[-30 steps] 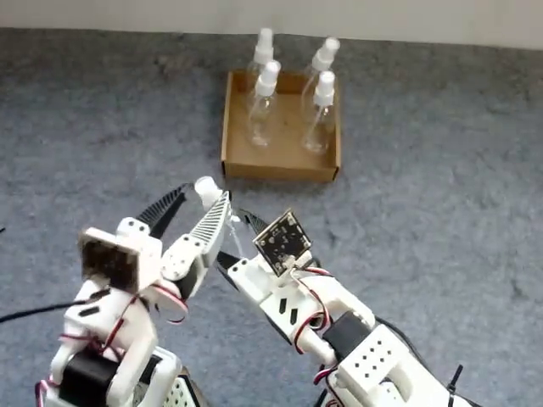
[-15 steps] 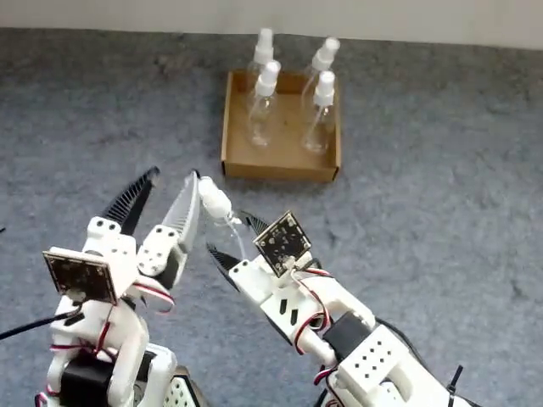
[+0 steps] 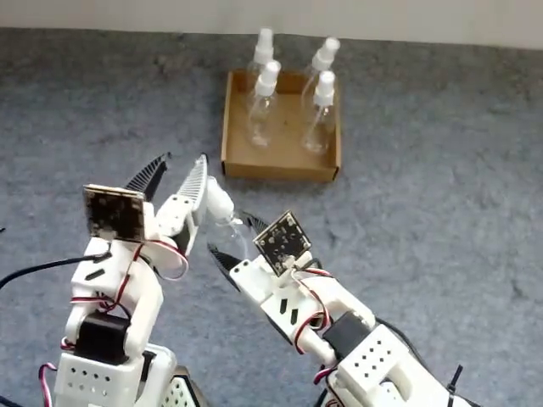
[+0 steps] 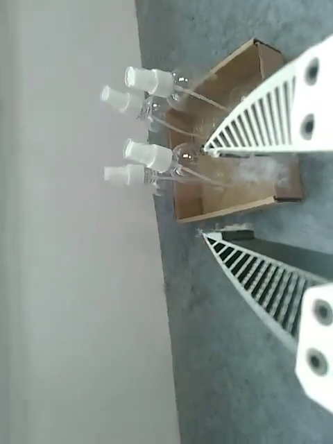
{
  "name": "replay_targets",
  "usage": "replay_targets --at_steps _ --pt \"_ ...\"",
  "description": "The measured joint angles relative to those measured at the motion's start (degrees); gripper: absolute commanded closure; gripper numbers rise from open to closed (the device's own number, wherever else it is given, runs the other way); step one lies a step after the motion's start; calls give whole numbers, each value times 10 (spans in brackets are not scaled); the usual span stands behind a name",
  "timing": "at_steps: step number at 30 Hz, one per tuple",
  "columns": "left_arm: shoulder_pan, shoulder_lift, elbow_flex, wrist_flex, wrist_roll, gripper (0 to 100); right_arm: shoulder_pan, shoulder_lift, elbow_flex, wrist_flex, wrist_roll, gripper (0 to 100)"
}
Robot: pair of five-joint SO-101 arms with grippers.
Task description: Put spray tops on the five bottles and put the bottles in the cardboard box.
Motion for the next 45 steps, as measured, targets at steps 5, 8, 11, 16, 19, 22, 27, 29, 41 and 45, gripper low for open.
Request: replay_targets --at_steps 5,8,11,16,19,22,27,29,41,45 --pt "19 0 1 0 -23 871 0 0 0 0 0 995" --pt "19 0 1 0 -23 871 0 0 0 0 0 995" --pt "19 0 1 0 -23 871 0 0 0 0 0 995" --pt "-11 0 1 0 -23 871 0 0 0 0 0 995" --pt "-29 3 -1 0 -4 871 0 0 0 0 0 995" --pt "-31 3 -1 4 11 871 0 0 0 0 -1 995" --pt "-49 6 -1 5 14 871 26 0 0 0 -1 995" --pt "-59 6 -1 5 13 871 65 0 -3 0 -1 995" --pt "4 8 35 6 -11 867 157 217 -382 114 -1 995" --pt "45 7 36 20 -41 847 158 324 -493 140 -32 995"
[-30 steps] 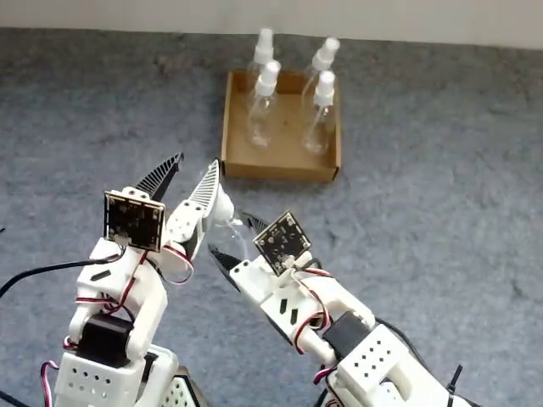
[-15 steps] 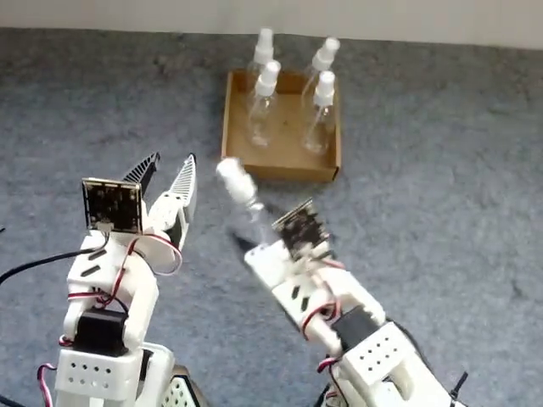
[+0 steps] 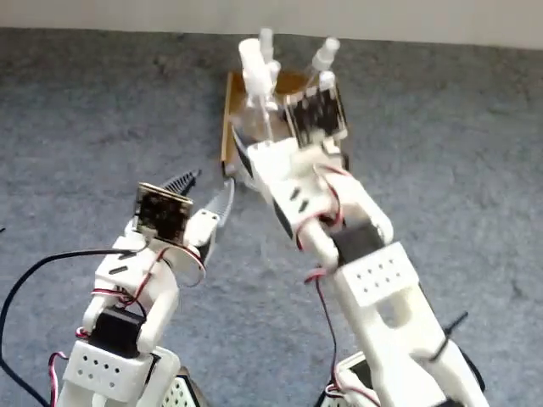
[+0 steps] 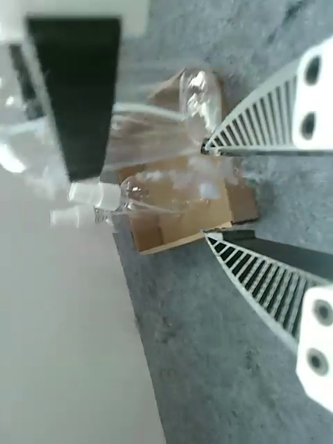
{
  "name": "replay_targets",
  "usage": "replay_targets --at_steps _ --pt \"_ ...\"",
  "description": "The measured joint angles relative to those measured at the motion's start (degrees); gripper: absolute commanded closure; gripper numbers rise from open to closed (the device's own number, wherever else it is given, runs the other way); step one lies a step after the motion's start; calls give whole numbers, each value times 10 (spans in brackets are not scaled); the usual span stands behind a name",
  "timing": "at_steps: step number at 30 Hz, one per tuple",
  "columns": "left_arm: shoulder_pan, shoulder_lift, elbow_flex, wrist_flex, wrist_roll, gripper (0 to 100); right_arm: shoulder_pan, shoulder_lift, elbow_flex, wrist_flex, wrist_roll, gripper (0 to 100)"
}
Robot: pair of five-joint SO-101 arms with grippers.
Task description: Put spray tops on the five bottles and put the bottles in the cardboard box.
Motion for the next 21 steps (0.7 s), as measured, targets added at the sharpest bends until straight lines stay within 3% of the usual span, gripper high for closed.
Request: replay_targets --at_steps 3,11,21 --pt "16 0 0 18 -5 797 0 55 -53 25 -33 995" --pt "18 1 0 18 -6 825 -6 81 -105 117 -57 995" --pt "24 1 0 18 -6 825 -84 81 -197 291 -55 995"
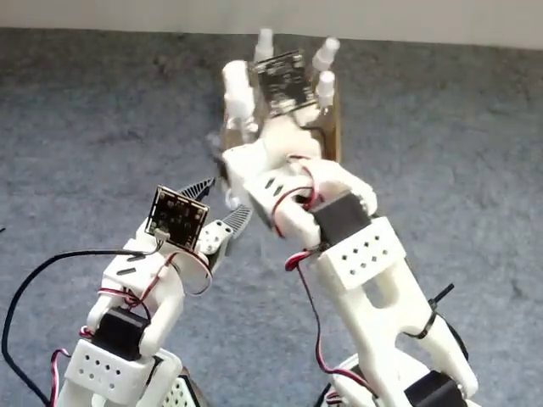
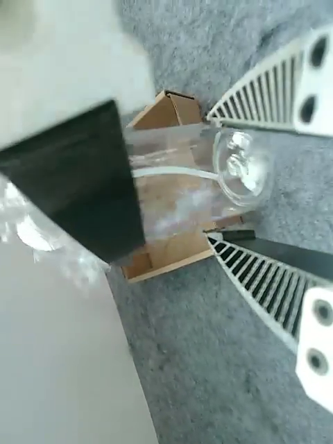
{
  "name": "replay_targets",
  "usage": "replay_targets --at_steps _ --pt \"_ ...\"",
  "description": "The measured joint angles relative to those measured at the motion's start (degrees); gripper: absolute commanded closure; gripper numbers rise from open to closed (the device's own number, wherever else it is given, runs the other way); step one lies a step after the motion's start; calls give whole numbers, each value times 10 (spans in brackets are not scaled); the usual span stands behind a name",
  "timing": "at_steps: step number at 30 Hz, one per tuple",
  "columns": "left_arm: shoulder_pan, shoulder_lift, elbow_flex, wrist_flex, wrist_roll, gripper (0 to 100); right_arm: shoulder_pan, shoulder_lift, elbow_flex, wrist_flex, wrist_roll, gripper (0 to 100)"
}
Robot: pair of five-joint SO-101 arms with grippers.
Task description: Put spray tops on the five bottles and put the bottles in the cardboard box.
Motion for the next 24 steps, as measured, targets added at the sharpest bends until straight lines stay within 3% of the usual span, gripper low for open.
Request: replay_targets --at_steps 6,14,24 --pt "0 -3 18 -8 1 825 -13 0 -41 87 2 995" --pt "0 3 21 -12 1 825 -11 -3 -52 107 18 995" --pt "-2 4 21 -13 0 848 122 14 -52 7 55 995"
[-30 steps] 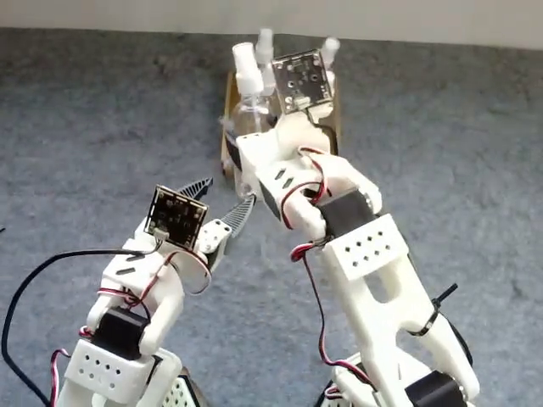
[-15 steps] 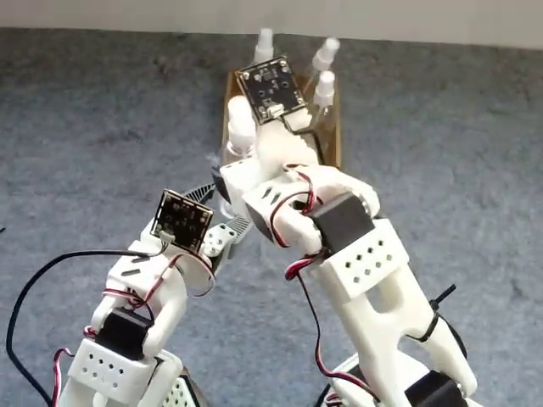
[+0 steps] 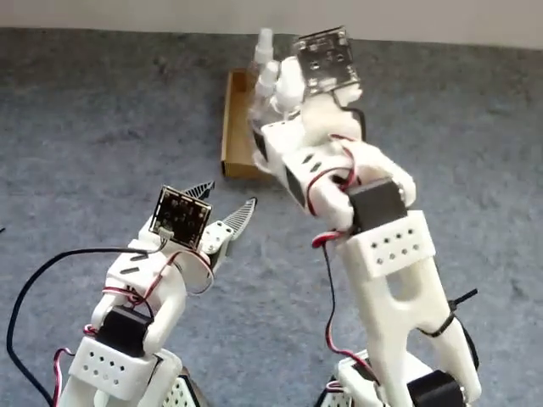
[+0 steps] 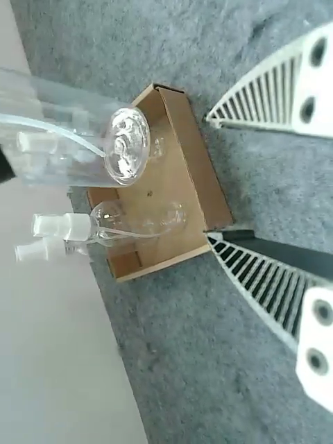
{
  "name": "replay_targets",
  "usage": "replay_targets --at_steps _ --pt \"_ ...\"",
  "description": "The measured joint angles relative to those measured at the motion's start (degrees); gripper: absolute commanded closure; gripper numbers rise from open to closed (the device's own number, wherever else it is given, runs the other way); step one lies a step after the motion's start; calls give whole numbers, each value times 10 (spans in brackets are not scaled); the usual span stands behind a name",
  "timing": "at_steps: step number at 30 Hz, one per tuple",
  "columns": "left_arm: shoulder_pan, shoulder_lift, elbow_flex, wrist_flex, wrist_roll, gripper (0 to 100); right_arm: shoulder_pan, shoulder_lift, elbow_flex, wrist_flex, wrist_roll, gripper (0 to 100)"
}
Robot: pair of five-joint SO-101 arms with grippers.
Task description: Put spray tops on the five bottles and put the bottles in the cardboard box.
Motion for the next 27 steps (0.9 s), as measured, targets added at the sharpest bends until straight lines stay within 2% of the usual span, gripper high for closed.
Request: replay_targets --at_steps 6,12,21,27 --pt "-25 0 13 -4 0 938 5 44 0 -44 0 995" --pt "-81 0 23 -27 0 941 5 105 0 -136 0 995" --pt "-84 0 26 -30 0 941 5 181 0 -236 0 995" --pt "-84 0 26 -30 0 941 5 239 0 -253 0 995"
